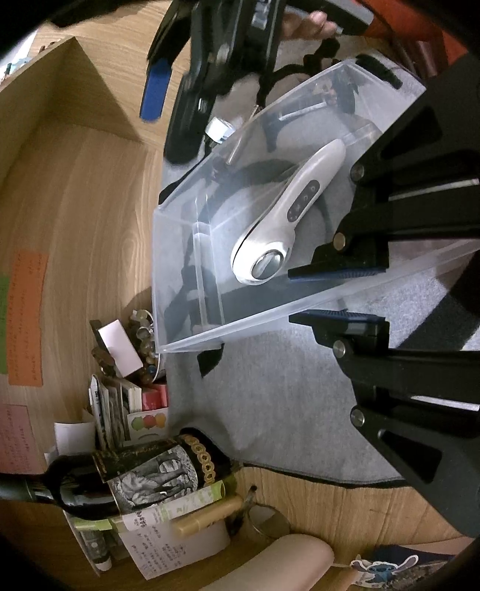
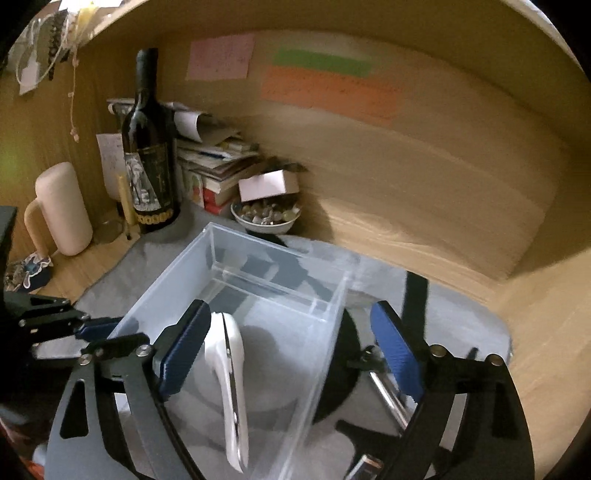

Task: Organize rigid objects
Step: 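Carry the white massager into the clear box and open the right gripper, then grasp the small dark round object with the right gripper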

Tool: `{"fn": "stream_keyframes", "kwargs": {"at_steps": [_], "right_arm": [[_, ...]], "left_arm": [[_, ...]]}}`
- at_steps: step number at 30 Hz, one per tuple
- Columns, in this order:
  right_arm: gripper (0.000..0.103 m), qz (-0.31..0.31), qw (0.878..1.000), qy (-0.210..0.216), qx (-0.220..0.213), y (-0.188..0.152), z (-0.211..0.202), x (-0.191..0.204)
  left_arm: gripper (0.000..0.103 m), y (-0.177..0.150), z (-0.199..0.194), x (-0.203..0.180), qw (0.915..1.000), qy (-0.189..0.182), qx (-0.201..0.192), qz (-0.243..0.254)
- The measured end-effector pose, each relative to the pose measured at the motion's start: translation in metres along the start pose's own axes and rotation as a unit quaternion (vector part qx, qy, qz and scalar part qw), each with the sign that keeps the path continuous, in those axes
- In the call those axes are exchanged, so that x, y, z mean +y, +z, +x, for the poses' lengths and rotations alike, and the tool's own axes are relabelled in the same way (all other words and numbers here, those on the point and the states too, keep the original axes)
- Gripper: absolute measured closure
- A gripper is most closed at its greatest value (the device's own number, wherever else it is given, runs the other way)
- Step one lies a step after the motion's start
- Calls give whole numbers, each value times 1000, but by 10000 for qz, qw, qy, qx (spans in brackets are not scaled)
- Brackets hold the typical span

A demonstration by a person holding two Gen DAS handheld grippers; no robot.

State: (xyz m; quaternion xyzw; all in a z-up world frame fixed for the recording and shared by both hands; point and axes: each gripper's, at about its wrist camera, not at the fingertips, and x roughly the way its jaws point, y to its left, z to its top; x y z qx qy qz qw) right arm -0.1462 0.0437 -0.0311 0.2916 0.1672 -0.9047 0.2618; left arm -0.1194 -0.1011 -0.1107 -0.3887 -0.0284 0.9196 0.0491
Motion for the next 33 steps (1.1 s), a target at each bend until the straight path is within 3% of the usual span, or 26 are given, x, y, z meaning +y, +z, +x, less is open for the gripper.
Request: {"fn": "stream_keyframes", "kwargs": {"at_steps": [10,21,28,31,33], "right_arm": [[11,601,9969,-466,-221,-38,-44,-36],[11,1584,9780,-1294,403,-117,-70,-79],[12,1974,9722,-936,846,-153,-67,-70],[29,2112,9695,-695,1033,-163,-61,-68],[50,2217,9668,-501,1171,-169,-56,-66]], "left_arm": [[88,-4,-2,-5,10000,46,20,35],[88,-2,-2,-2,9999,-1,50,100],[88,-2,-2,-3,9999,20,67,124],[88,-2,-2,-4,9999,15,66,128],[88,-1,-2,-4,9999,17,66,131]]}}
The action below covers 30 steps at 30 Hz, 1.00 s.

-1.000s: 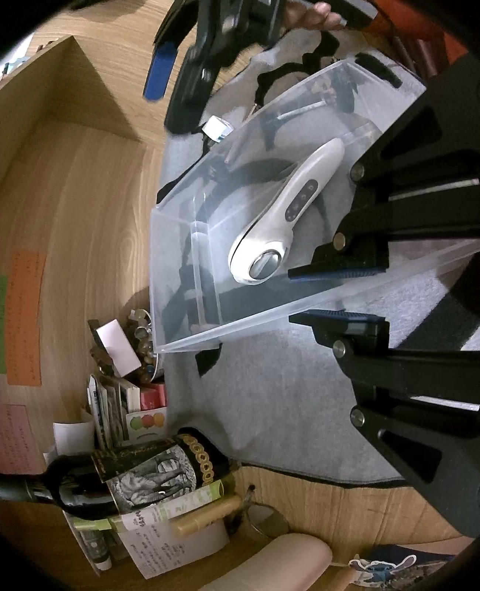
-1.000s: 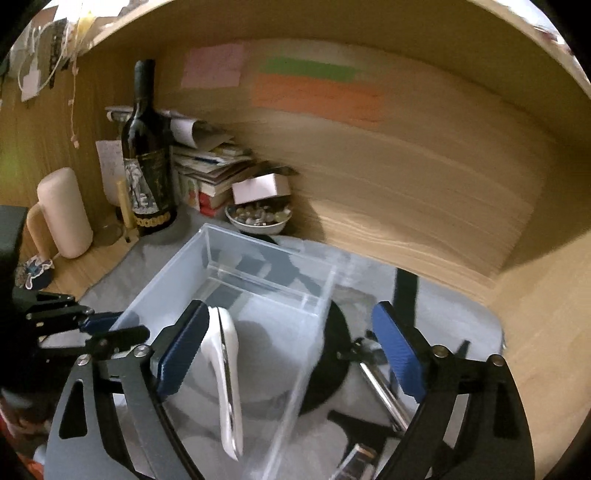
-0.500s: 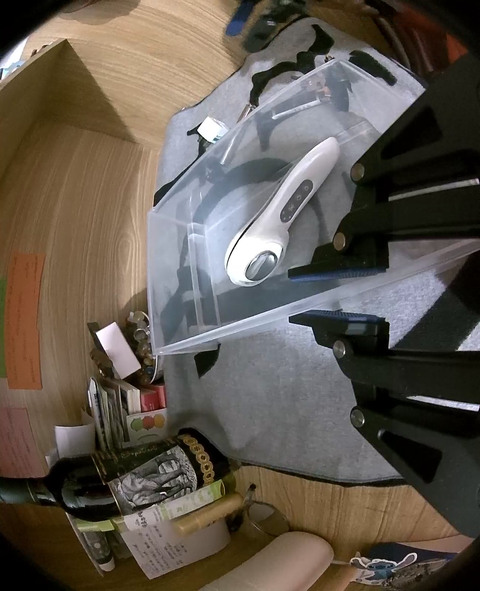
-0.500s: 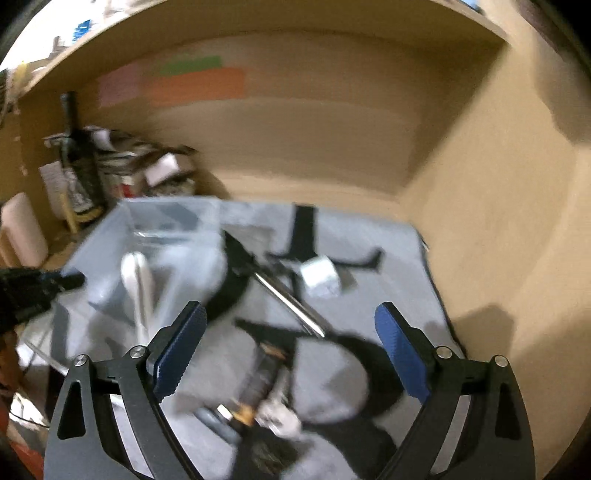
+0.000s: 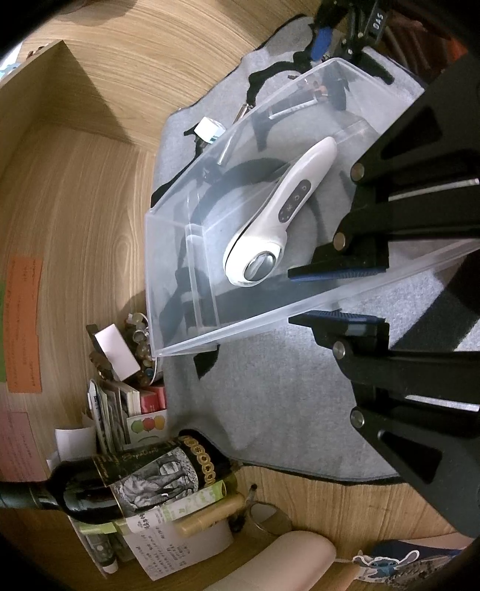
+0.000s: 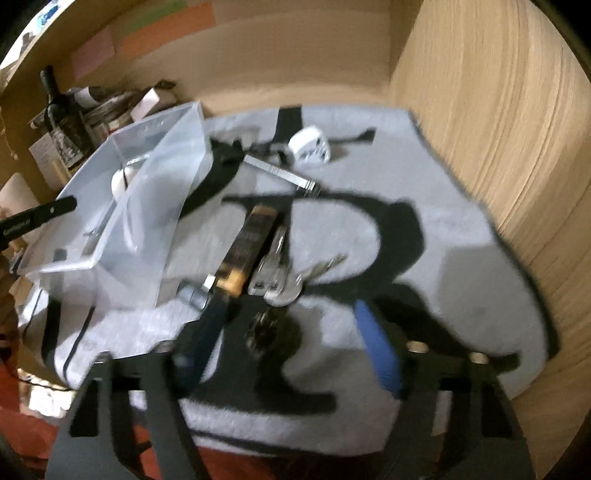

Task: Organize rigid objects
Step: 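Grasp the small dark round object with the right gripper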

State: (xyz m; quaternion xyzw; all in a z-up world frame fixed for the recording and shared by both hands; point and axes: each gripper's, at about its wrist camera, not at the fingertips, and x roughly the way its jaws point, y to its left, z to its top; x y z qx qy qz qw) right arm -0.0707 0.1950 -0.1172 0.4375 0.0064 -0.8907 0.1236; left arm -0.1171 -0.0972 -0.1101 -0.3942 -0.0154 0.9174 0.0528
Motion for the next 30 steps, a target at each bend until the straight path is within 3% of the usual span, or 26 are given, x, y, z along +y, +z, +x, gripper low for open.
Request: {"fn": "stream_keyframes", "kwargs": {"at_steps": [5,11,14,18,22,26,30], "right_arm": [[74,7,10000,64,49,-5,2,0],[76,26,9997,93,-224,5,-9,-2],[93,-54,9993,129,-332,16,-13,0],[93,-104,9987,159,-483,31,-17,1],[92,-38,9994,78,-342,34,-9,-2],[62,56,9998,54,-190,25,-9,-6],[58,45,9999,104,-123,17,-12,-5]], "left_arm": [[88,0,0,0,10000,-1,-3,-1],[88,0,0,-1,10000,0,2,-2],[88,0,0,-1,10000,3,2,2],[88,0,0,-1,10000,4,-1,-3],[88,0,0,-1,10000,0,2,-10],[88,0,0,-1,10000,10,-1,0],[88,0,-1,-2,10000,9,-1,-8]]}}
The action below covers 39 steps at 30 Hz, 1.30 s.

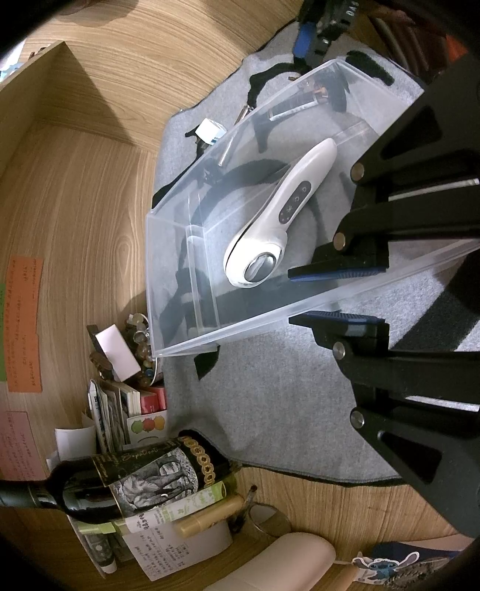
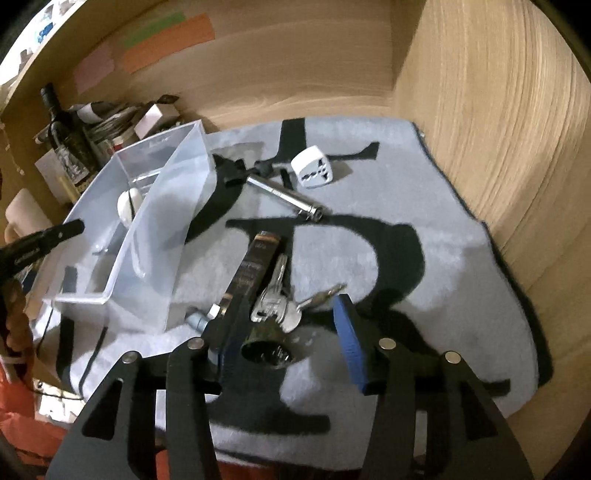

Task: Organize rigid objects
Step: 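Grasp the small dark round object with the right gripper, then carry the dark object into the clear box and release it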

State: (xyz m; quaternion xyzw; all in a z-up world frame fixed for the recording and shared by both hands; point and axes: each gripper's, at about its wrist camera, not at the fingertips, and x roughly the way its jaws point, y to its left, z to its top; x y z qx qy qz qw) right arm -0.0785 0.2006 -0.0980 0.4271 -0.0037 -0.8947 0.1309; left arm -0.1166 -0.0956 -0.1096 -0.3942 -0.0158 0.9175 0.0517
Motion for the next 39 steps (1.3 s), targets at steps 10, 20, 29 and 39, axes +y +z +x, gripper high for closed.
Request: {"fn": "stream_keyframes", "kwargs": {"at_steps": [10,20,29,39], "right_arm": [[71,-63,9997,107,222,-12,17,5],[71,-401,9973,164,-592,31,-8,25],[71,-821,9881,608,-1147,86,-6,60],[71,-1417,9796,1138,-856,109,34,104]], "left_arm": [[88,0,0,1,10000,-12,4,6],[88,0,0,-1,10000,-46,-4,-24],[88,0,0,-1,9999,-120,-5,-75],[88,1,0,-2,9999,-131,-13,-87]]}}
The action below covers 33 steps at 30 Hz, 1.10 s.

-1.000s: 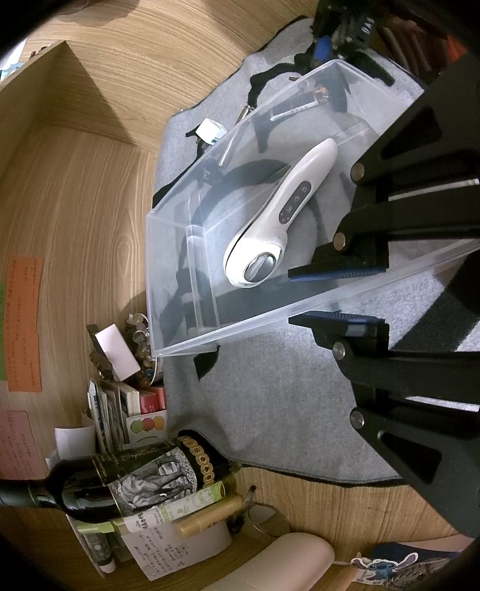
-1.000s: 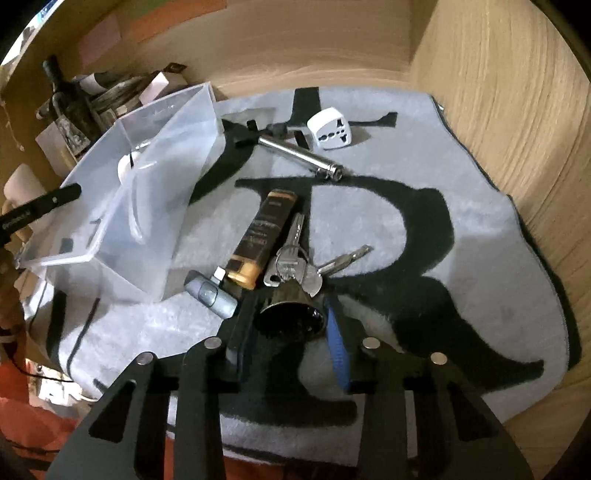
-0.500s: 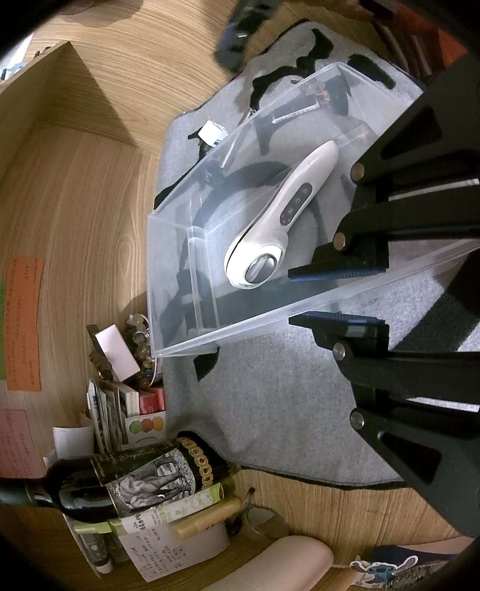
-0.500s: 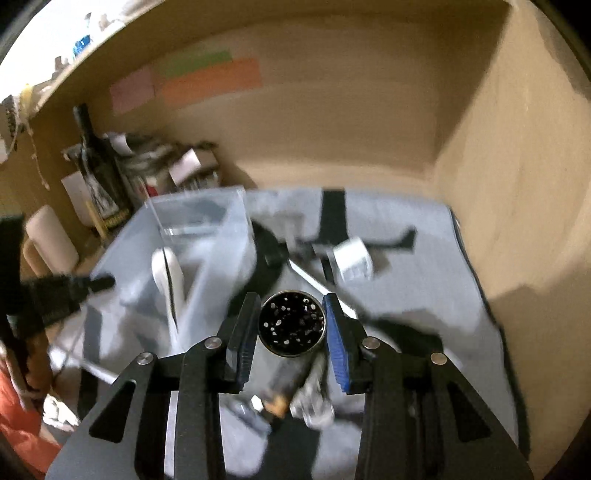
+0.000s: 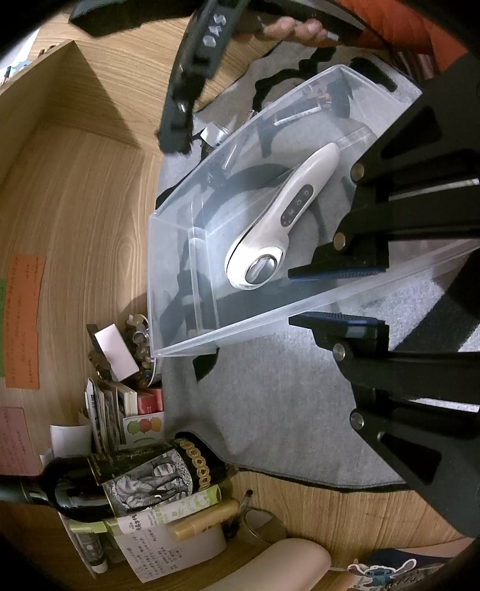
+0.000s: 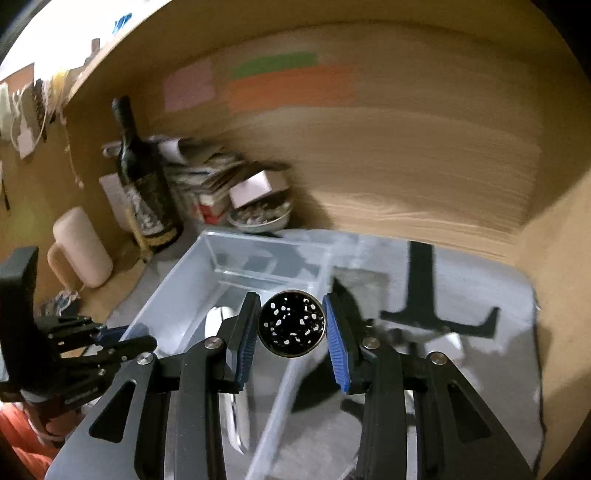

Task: Organize rigid objects
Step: 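Carry the dark object into the clear box and release it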

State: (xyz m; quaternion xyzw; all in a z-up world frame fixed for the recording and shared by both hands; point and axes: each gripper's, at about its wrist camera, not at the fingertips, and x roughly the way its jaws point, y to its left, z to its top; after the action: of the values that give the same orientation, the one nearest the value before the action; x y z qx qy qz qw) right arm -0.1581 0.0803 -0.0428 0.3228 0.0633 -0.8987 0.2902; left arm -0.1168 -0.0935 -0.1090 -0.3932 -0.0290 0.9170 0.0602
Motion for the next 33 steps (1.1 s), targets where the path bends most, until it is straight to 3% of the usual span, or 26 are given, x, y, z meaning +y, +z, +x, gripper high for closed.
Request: {"fn": "stream_keyframes", "kwargs": {"at_steps": [8,13,17,20,24,33], "right_arm": [[71,-181,9980,242,557,-3,37,14],[70,-234,9972,142,696,-5,45,18],[54,-275,9978,40,603,-4,40,19],[50,-322,9982,-12,501,-3,32,21],[30,-357,9988,-160,295,-4,20,22],[18,-240,9977,-630,-121,-13,-24,11]], "left_arm": [[87,-1,-1,4,10000,-51,-11,-28],[87,-1,-1,4,10000,-59,-13,-34],[86,-1,-1,4,10000,-54,-11,-30],[86,-1,-1,5,10000,-54,-10,-31],[86,-2,-1,5,10000,-42,-11,-41],[86,-3,-1,5,10000,10,-14,-24]]}}
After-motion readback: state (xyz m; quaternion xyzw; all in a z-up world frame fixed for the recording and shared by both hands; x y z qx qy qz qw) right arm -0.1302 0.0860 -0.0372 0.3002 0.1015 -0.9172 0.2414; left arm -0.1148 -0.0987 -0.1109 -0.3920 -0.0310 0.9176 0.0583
